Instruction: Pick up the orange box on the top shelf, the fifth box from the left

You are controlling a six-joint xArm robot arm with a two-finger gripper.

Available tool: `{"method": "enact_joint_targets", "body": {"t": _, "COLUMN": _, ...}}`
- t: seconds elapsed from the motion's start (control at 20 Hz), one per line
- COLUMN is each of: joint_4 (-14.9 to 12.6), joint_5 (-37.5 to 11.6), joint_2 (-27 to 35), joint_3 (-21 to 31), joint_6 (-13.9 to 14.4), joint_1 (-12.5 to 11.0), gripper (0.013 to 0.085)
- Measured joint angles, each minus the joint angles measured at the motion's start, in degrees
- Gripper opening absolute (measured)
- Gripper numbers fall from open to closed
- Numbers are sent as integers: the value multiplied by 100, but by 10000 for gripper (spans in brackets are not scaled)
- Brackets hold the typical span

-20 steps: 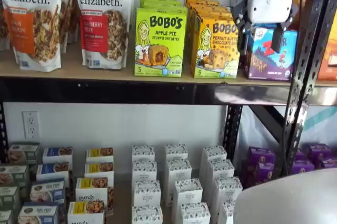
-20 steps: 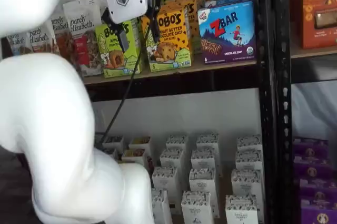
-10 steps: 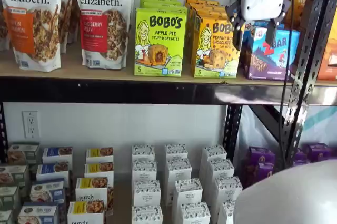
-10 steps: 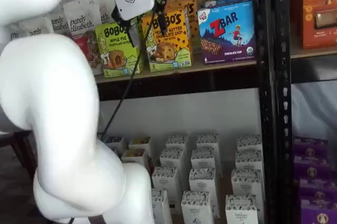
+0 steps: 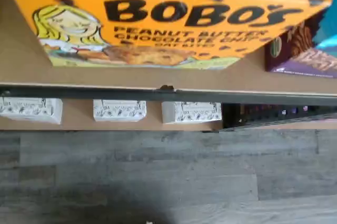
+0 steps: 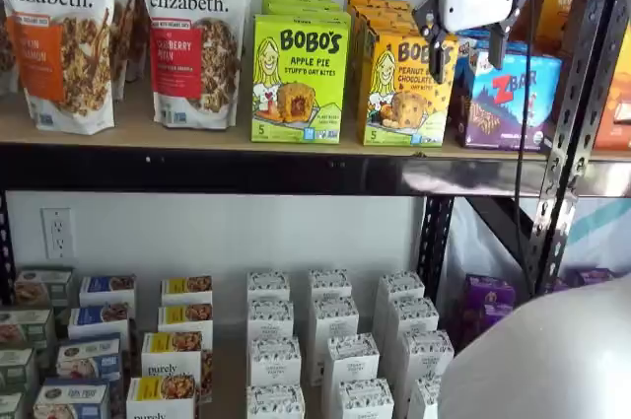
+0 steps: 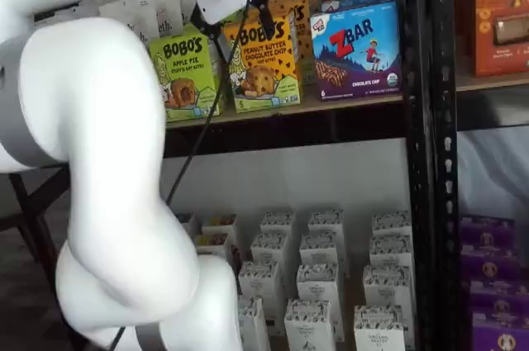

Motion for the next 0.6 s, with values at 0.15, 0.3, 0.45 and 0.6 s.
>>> {"method": "enact_joint_targets", "body": {"t": 0.15, "joint_4": 143, "joint_5": -369, "joint_2": -19, "joint_3": 110, "joint_6": -10, "joint_1": -110, "gripper": 850}}
{"method": "enact_joint_targets", "body": {"t": 0.3, "joint_4": 416, "joint_5": -696, "joint_2": -36, "joint_3": 195, "joint_6": -63, "joint_1": -238, "gripper": 850}}
{"method": "enact_joint_targets", "body": {"t": 0.45, "joint_4": 788, "joint_5": -1152, "joint_2": -118, "joint_3": 348, "joint_6": -181, "joint_1": -412, "gripper": 850}}
{"method": "enact_joint_targets", "body": {"t": 0.6, "joint_4": 1011, "joint_5": -1566, "joint_2": -200, "joint_3": 504, "joint_6": -271, "joint_1": -520, "gripper": 850}}
